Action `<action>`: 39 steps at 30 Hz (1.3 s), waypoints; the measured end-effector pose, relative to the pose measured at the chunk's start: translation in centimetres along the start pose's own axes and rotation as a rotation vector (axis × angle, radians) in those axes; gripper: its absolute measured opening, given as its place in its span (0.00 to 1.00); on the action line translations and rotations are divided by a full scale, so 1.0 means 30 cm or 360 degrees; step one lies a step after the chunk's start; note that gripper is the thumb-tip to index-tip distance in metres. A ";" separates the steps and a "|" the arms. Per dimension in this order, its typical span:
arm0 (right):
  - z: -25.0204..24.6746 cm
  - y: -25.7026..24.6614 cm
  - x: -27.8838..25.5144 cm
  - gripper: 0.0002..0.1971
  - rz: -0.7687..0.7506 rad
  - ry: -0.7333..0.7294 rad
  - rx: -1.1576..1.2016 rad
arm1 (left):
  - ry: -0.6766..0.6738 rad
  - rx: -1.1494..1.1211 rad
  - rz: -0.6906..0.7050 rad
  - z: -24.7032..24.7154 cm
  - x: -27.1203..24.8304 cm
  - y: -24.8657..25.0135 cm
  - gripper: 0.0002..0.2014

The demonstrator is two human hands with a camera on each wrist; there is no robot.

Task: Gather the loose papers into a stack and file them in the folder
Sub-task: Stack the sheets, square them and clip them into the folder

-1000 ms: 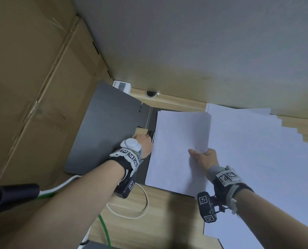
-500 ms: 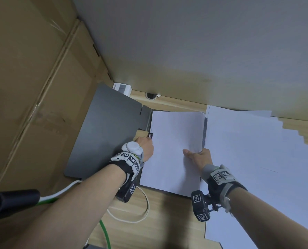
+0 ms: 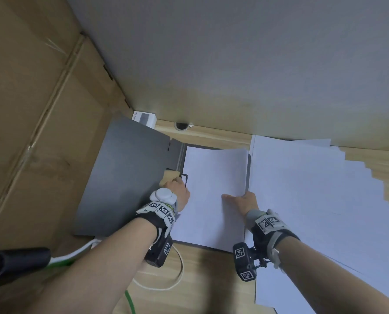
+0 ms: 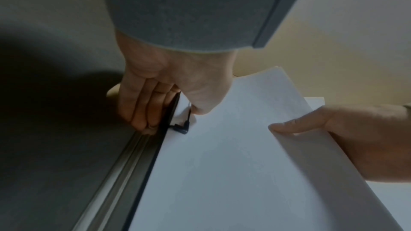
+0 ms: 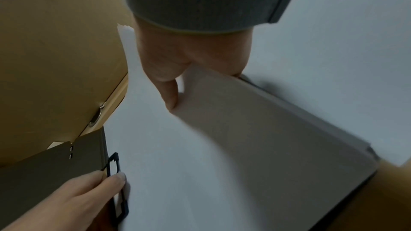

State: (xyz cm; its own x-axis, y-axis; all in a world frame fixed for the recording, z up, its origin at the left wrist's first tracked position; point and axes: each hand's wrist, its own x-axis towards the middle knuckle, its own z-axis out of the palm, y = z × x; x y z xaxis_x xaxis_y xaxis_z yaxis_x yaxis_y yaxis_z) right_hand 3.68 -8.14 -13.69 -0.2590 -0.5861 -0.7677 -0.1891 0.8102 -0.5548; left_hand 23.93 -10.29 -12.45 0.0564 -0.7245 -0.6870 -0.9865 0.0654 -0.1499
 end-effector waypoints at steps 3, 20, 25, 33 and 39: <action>-0.056 0.020 -0.016 0.06 -0.0132 -0.0023 0.0029 | 0.0088 -0.0198 -0.0107 0.027 0.011 -0.008 0.19; -0.553 0.351 -0.245 0.10 -0.0128 0.0390 0.0383 | 0.0228 -0.0674 0.0545 -0.048 -0.231 0.375 0.18; -0.652 0.477 -0.283 0.10 -0.0067 0.0434 0.0428 | 0.0137 -0.0630 0.0781 0.034 -0.299 0.563 0.20; -0.865 0.598 -0.201 0.06 -0.0023 0.0426 0.0469 | -0.0148 -0.0249 0.0974 0.130 -0.351 0.758 0.36; -0.983 0.633 -0.069 0.07 -0.0017 0.0362 0.0436 | -0.0075 -0.0191 0.0894 0.203 -0.391 0.915 0.37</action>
State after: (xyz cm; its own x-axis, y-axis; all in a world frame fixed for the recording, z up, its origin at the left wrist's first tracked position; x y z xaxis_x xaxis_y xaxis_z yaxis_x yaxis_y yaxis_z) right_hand -27.31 8.40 -13.16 -0.4686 -0.5551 -0.6872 0.0597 0.7562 -0.6516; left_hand -2.88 4.16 -12.84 -0.4769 -0.5695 -0.6695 -0.8776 0.3509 0.3267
